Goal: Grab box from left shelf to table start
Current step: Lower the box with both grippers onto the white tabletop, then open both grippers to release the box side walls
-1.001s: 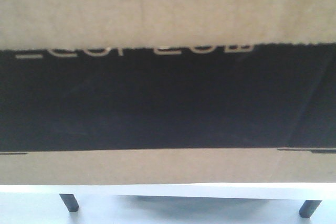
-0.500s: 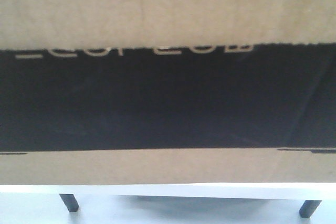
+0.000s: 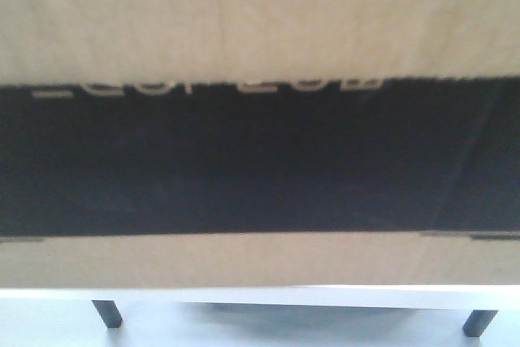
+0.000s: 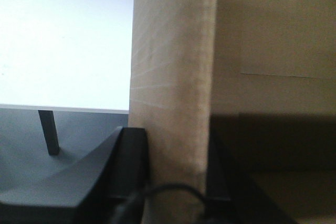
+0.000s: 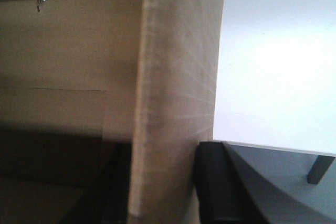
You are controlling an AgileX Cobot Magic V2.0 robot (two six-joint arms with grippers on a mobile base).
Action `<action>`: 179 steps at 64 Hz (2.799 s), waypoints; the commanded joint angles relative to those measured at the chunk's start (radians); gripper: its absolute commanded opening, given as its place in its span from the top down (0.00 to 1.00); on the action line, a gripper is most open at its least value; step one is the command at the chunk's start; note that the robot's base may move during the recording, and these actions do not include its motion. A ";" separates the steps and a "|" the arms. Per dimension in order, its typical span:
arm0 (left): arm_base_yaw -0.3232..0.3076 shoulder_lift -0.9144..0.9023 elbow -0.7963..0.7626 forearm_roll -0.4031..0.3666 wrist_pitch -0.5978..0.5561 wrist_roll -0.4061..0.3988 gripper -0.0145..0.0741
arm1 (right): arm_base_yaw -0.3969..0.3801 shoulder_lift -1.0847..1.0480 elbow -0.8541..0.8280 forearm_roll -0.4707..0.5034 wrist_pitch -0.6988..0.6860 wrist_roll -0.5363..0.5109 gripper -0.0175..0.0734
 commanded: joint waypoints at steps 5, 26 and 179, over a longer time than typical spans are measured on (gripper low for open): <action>-0.001 0.060 -0.041 -0.119 -0.227 0.059 0.85 | -0.007 0.053 -0.027 -0.017 -0.054 0.002 0.78; -0.001 0.309 -0.089 -0.178 -0.393 0.136 0.85 | -0.007 0.214 -0.027 -0.011 -0.227 0.001 0.78; -0.001 0.772 -0.393 -0.034 -0.407 0.156 0.26 | -0.031 0.702 -0.327 -0.098 -0.437 -0.033 0.33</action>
